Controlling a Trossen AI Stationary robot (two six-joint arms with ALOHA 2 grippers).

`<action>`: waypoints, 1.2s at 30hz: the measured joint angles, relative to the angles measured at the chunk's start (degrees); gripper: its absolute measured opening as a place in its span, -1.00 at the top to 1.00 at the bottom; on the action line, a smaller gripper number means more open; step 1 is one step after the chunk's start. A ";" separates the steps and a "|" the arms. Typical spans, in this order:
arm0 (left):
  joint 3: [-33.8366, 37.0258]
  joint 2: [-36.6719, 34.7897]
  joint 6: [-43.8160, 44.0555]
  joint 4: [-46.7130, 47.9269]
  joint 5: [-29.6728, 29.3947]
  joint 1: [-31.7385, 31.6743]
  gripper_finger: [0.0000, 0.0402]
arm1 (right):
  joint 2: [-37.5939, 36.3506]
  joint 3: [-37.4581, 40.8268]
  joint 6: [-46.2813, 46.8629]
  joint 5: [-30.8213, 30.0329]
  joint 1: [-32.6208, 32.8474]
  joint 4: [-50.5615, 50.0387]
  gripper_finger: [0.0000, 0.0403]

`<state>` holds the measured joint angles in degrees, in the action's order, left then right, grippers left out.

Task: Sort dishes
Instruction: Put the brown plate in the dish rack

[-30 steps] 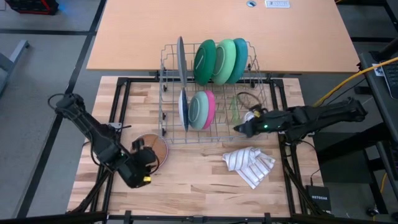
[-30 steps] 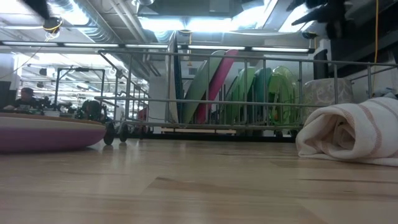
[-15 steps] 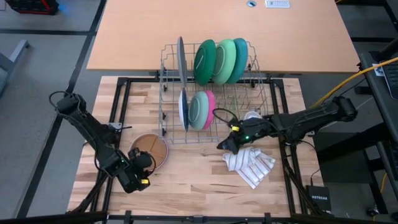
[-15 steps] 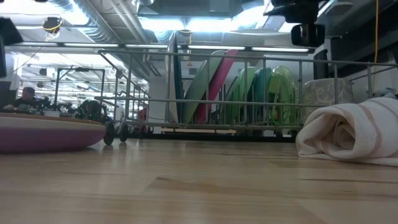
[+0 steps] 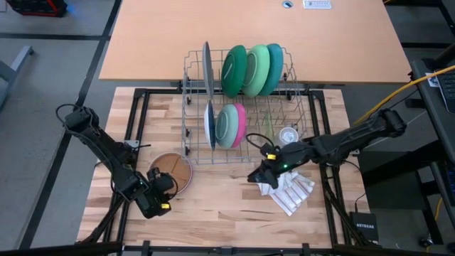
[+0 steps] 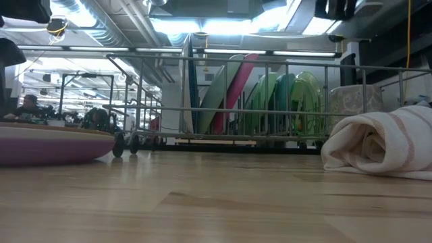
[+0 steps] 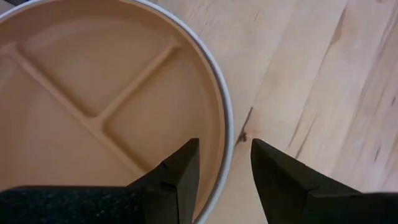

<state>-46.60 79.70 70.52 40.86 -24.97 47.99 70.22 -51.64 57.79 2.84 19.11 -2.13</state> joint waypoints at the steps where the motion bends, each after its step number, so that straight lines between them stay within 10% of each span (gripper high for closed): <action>1: 0.22 0.00 -0.01 -0.02 -0.02 0.00 0.34 | -0.02 -0.75 -0.57 -0.54 0.44 0.00 0.39; 36: 0.43 4.44 -6.49 -1.12 -0.03 0.00 0.34 | -0.07 -5.06 -4.12 -2.07 3.11 -1.93 0.39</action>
<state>-46.17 84.14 64.03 39.74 -25.00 47.99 70.15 -56.71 53.67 0.78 22.22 -4.05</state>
